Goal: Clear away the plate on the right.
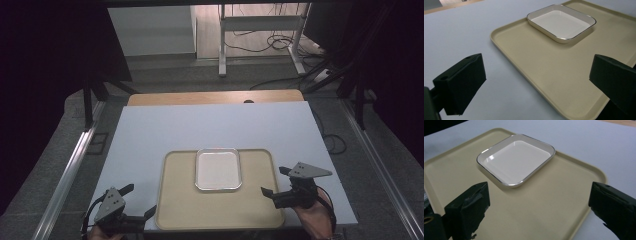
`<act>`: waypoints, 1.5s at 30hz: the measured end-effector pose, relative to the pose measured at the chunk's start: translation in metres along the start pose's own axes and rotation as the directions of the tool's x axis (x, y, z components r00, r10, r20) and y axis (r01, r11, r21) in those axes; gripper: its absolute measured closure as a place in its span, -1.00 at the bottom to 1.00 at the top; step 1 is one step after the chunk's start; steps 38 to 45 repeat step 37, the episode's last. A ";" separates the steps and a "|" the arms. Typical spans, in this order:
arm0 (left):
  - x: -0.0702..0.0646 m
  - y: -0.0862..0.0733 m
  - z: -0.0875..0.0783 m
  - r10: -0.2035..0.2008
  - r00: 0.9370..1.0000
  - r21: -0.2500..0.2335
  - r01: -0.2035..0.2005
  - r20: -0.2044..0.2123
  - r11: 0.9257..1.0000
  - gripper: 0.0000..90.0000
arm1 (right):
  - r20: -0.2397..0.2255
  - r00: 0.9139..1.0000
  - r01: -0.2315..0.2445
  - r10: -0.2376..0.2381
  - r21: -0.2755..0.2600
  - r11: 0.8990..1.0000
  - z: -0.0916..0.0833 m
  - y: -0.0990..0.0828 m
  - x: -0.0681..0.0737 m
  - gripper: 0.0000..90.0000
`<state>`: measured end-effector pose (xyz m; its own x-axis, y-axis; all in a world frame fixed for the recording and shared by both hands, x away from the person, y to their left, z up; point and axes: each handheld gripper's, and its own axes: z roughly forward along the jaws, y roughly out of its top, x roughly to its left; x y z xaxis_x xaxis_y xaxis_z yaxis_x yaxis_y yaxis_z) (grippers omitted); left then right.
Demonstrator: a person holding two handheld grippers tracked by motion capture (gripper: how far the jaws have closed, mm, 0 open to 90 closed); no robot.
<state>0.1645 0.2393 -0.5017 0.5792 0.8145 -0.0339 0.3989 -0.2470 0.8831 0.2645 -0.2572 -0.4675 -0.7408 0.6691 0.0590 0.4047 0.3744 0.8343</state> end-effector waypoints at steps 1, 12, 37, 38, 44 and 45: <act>0.000 0.000 0.000 -0.001 1.000 -0.001 0.001 0.000 1.000 -0.99 | 0.003 1.000 0.003 -0.003 -0.002 1.000 -0.001 -0.001 -0.001 -0.95; 0.002 -0.001 -0.001 -0.015 1.000 -0.011 0.015 0.002 1.000 -1.00 | 0.022 1.000 -0.005 0.006 -0.050 0.999 -0.026 -0.012 -0.006 -1.00; 0.002 0.000 -0.001 -0.016 1.000 -0.012 0.016 0.010 1.000 -1.00 | 0.139 0.989 -0.030 0.042 -0.089 0.996 -0.057 -0.046 -0.018 -1.00; 0.002 0.000 -0.001 -0.016 1.000 -0.012 0.016 0.010 1.000 -1.00 | 0.139 0.989 -0.030 0.042 -0.089 0.996 -0.057 -0.046 -0.018 -1.00; 0.002 0.000 -0.001 -0.016 1.000 -0.012 0.016 0.010 1.000 -1.00 | 0.139 0.989 -0.030 0.042 -0.089 0.996 -0.057 -0.046 -0.018 -1.00; 0.002 0.000 -0.001 -0.016 1.000 -0.012 0.016 0.010 1.000 -1.00 | 0.139 0.989 -0.030 0.042 -0.089 0.996 -0.057 -0.046 -0.018 -1.00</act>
